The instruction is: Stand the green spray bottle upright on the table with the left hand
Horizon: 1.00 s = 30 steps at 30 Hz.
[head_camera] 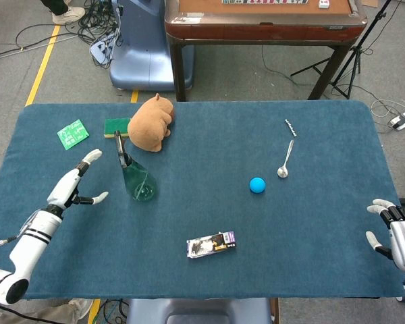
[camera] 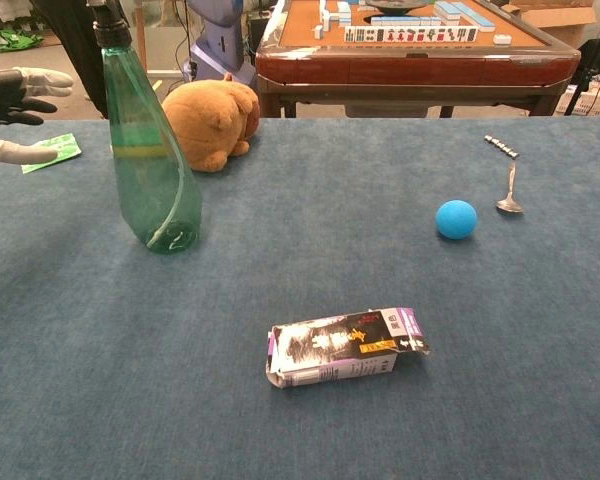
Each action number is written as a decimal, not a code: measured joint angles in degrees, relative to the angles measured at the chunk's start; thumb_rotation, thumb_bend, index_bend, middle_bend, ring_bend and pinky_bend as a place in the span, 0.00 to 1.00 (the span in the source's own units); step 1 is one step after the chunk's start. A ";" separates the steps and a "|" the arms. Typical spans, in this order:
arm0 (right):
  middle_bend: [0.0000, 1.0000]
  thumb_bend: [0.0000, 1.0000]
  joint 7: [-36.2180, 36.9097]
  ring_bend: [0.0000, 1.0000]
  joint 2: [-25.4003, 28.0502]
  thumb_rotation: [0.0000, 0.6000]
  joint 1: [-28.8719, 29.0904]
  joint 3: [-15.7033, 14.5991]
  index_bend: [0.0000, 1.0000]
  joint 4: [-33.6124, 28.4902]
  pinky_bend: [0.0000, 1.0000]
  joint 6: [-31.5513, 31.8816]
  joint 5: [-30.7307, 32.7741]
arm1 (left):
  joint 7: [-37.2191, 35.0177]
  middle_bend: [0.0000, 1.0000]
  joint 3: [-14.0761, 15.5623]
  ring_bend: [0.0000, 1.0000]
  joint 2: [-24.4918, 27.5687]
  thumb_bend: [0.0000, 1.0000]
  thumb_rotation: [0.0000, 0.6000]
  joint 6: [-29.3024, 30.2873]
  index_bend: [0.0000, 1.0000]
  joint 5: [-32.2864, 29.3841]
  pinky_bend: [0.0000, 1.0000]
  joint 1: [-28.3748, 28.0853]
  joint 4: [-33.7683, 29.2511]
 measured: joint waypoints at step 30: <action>0.32 0.25 7.24 0.29 1.08 1.00 2.45 -1.57 0.35 -0.92 0.39 -3.80 -3.37 | 49.35 0.00 8.86 0.00 5.03 0.27 1.00 29.58 0.07 3.30 0.00 19.37 -13.98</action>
